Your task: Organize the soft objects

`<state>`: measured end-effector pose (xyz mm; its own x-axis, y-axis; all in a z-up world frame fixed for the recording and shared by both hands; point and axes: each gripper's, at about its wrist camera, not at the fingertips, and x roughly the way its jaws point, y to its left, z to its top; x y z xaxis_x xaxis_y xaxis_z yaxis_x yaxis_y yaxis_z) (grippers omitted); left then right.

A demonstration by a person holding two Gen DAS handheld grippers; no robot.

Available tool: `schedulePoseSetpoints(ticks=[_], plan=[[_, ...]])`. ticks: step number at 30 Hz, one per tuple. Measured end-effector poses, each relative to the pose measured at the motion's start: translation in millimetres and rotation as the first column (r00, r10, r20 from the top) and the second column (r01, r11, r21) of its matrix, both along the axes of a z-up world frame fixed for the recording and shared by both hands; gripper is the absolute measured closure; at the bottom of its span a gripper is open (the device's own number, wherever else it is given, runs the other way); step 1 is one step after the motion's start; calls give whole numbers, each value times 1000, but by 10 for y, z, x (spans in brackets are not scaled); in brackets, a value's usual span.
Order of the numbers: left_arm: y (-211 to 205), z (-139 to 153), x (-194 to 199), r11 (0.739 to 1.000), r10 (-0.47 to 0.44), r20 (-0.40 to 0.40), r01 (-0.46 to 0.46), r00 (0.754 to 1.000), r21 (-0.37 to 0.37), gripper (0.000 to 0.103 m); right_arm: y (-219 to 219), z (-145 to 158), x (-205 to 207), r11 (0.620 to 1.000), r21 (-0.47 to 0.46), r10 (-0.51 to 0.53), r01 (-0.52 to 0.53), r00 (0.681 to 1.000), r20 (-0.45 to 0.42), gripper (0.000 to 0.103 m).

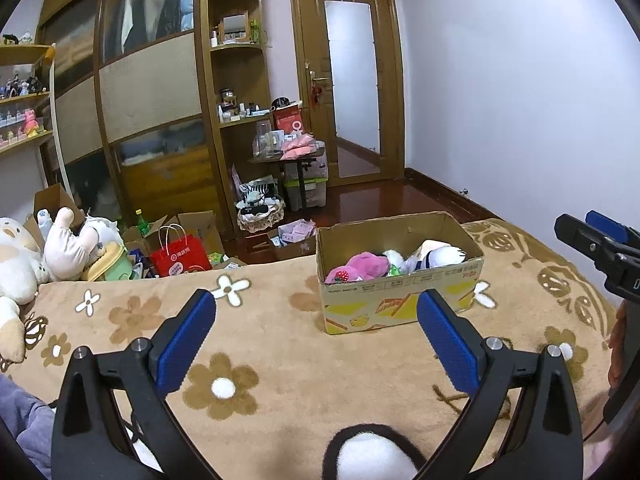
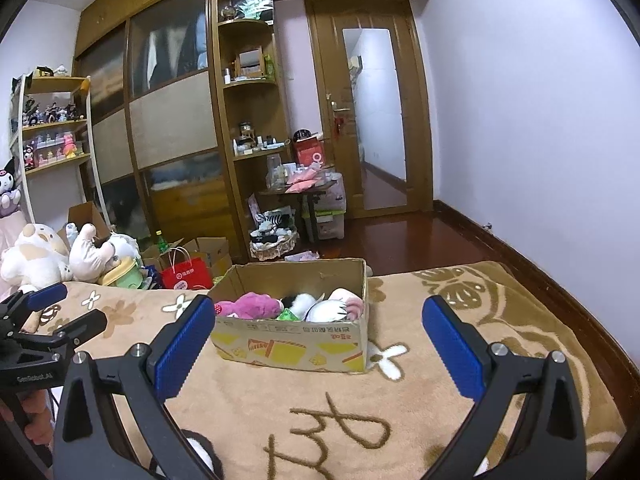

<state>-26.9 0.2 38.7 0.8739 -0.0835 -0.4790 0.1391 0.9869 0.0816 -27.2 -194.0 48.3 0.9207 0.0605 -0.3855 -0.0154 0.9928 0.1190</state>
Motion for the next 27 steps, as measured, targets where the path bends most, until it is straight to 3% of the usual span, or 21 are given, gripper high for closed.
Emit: schedulePoseSetpoints(ticks=[8,27], plan=[[50,-109,148,999,23,-30,-24,999,-35,3,-58,-136,106,1000,14,-12,13,999,-37,0],[8,-222,266,1000,11,-67,-13,998,-28,3,40,-262,212,999,-33,-8,5,996,-90,0]])
